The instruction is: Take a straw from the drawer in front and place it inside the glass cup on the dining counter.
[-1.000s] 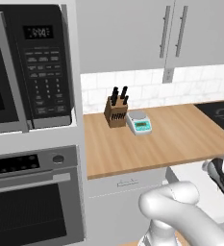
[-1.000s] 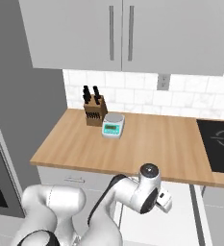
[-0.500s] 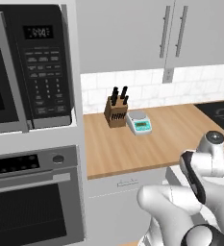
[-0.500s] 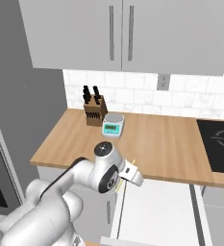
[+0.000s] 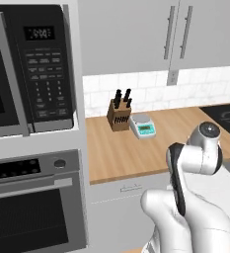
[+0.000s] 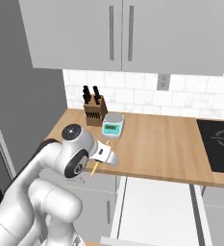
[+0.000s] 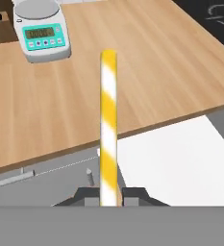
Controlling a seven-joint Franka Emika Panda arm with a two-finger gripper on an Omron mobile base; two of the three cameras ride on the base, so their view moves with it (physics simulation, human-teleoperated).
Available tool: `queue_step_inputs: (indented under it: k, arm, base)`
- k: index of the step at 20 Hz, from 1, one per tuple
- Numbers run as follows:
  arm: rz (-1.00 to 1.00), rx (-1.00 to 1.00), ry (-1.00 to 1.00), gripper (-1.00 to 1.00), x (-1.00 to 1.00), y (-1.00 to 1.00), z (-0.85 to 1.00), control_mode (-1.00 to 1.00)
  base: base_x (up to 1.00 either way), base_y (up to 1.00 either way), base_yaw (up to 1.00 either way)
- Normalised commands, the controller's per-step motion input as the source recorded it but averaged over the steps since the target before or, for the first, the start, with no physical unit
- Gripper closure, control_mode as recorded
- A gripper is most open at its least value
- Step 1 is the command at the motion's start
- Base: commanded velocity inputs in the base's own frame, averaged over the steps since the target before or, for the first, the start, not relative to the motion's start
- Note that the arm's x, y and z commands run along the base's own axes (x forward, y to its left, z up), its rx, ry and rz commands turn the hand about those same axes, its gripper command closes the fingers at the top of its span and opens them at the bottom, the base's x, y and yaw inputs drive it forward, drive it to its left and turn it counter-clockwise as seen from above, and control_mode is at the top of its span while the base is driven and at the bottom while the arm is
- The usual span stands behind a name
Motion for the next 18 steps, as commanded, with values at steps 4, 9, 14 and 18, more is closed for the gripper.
queue_step_inputs:
  k: [4, 9, 14, 18]
  arm:
    - [0.02, 0.03, 0.15, 1.0, 0.0, 0.94, 0.87, -1.0]
    - [0.01, 0.21, 0.14, 1.0, 0.0, 0.47, 0.22, -1.0]
    - [0.01, 0.33, 0.05, 1.0, 0.0, 0.0, -0.12, -1.0]
    - [0.0, 0.11, -0.09, 1.0, -0.04, 0.04, -0.01, -1.0]
  base:
    - [0.0, 0.0, 0.0]
    - [0.0, 0.0, 0.0]
    - [0.0, 0.0, 0.0]
    - [0.0, 0.0, 0.0]
